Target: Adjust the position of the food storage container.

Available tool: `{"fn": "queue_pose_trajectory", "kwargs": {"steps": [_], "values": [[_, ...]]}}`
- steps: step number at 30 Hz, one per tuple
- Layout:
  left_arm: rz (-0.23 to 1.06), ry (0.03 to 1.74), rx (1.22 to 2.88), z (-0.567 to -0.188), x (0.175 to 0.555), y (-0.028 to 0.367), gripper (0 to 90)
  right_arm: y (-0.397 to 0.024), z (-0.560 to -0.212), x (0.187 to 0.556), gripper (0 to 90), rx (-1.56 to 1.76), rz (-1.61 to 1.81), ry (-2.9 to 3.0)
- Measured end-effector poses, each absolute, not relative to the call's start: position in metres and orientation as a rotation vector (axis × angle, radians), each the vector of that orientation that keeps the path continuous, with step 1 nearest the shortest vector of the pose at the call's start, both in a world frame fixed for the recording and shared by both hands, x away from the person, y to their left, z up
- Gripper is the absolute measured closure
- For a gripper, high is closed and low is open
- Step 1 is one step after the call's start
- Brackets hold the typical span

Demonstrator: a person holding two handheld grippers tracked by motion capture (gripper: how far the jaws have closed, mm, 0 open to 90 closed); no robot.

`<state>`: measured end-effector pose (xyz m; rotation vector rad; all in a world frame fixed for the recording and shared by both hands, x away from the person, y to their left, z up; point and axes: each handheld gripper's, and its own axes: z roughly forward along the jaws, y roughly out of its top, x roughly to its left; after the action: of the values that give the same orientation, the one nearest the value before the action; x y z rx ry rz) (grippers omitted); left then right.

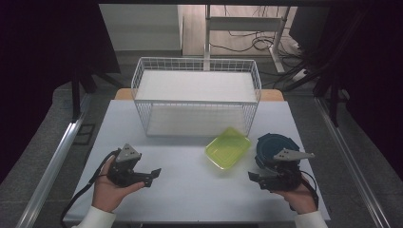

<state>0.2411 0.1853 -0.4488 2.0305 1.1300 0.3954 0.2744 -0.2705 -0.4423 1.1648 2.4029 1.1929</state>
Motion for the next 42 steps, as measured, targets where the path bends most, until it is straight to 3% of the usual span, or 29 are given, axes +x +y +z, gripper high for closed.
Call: {"fn": "queue_pose_trajectory", "kwargs": {"steps": [11, 23, 40, 42], "values": [[0.364, 1.137, 2.106, -0.462, 0.243, 0.181, 12.7, -0.283, -0.437, 0.286, 31.1, 1.242, 1.182, 2.368], [0.321, 1.16, 2.106, -0.471, 0.245, 0.186, 13.1, -0.276, -0.439, 0.293, 33.7, 1.228, 1.133, 2.399], [0.326, 1.169, 2.087, -0.467, 0.24, 0.187, 13.3, -0.282, -0.422, 0.303, 56.0, 1.273, 1.069, 2.423], [0.324, 1.161, 2.096, -0.468, 0.239, 0.186, 13.3, -0.287, -0.416, 0.317, 62.6, 1.301, 1.027, 2.413]]}}
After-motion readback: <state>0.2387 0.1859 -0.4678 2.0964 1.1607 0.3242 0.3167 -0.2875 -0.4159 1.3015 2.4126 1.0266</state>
